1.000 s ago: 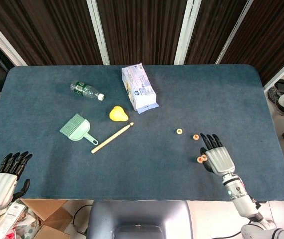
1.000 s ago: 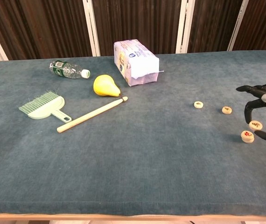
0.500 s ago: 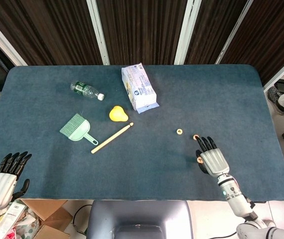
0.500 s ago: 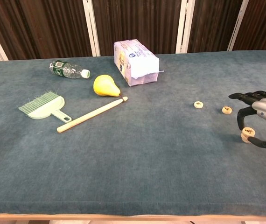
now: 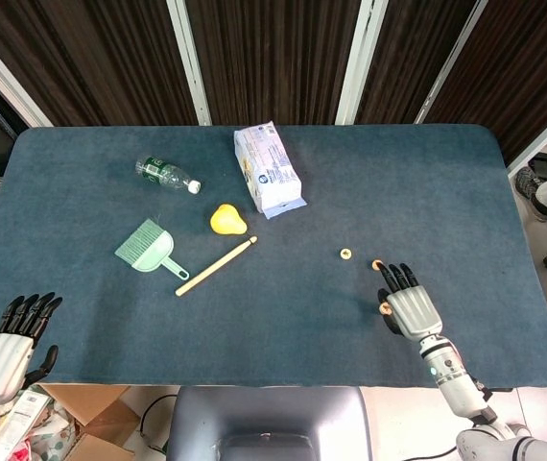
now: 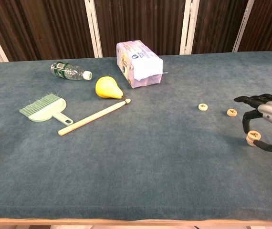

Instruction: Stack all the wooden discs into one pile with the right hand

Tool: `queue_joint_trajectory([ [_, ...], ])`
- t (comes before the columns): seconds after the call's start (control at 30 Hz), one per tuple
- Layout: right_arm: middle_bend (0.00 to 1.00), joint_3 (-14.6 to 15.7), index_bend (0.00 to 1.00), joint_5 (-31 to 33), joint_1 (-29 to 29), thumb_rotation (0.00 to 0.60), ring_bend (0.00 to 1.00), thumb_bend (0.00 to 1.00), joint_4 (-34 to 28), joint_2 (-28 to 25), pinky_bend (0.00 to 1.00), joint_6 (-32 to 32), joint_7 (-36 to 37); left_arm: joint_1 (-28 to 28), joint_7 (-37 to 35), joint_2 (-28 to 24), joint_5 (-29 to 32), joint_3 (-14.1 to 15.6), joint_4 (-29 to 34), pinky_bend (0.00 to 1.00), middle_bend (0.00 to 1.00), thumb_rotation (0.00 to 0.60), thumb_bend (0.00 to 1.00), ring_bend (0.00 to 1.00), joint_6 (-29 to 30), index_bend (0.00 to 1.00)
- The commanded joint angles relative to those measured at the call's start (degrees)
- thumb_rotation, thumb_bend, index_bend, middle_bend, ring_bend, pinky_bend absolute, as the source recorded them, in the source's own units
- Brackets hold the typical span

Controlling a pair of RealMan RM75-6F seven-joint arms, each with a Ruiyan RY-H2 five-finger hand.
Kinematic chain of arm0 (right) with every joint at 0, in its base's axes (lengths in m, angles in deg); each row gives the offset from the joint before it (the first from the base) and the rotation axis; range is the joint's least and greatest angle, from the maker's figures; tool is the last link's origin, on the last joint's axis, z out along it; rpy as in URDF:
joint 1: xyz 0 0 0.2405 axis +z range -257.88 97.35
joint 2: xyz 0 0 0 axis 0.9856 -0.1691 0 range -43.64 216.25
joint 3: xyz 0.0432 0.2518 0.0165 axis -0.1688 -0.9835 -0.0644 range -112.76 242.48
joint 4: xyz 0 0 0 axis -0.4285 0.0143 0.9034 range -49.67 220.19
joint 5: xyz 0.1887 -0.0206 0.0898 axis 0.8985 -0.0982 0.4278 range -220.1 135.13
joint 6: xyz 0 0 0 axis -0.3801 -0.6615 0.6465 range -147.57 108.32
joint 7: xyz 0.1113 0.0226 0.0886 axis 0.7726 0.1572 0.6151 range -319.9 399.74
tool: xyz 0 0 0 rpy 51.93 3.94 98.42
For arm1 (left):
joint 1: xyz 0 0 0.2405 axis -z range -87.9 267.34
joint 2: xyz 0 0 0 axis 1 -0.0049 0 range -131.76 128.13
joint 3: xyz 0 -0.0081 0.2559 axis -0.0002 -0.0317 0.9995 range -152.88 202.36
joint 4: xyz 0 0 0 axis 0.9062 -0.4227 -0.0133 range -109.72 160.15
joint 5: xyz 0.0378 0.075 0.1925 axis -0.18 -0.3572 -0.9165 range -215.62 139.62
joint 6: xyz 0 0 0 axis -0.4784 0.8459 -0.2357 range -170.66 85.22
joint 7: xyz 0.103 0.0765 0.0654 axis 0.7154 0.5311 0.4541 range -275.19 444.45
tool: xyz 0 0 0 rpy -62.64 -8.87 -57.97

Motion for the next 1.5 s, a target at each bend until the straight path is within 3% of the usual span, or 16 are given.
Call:
queue_joint_trajectory([
  [0.03, 0.04, -0.02, 0.49, 0.10, -0.14, 0.600, 0.00, 0.49, -0.12, -0.14, 0.05, 0.19, -0.09, 0.02, -0.12, -0.08, 0.00, -0.04, 0.07, 0.04, 0.04, 0.600, 0.51, 0.01, 0.05, 0.01],
  [0.47, 0.04, -1.06, 0.40, 0.52, -0.66, 0.600, 0.00, 0.49, -0.53, -1.61, 0.05, 1.41, 1.67, -0.13, -0.44, -0.11, -0.27, 0.10, -0.07, 0.04, 0.04, 0.600, 0.51, 0.01, 0.35, 0.01],
  [0.7, 0.03, -5.75, 0.38, 3.48, 1.66, 0.600, 0.00, 0.47, 2.41, -1.05, 0.05, 0.18, 5.04, -0.08, -0.01, -0.01, -0.09, 0.06, 0.08, 0.04, 0.04, 0.600, 0.50, 0.01, 0.17, 0.01],
  [0.93, 0.04, -10.04, 0.44, 7.90, 7.55, 0.600, 0.00, 0.43, 6.56, 1.20, 0.05, -5.65, 1.20, 0.09, 0.66, 0.28, 0.02, 0.03, 0.09, 0.04, 0.04, 0.600, 0.50, 0.01, -0.23, 0.01],
  [1.5, 0.04, -8.47, 0.51, 10.58, 11.31, 0.600, 0.00, 0.42, 15.72, 7.54, 0.05, -11.00, -2.41, 0.05, 0.54, 0.15, 0.35, -0.07, 0.12, 0.04, 0.04, 0.600, 0.50, 0.01, -0.24, 0.01],
])
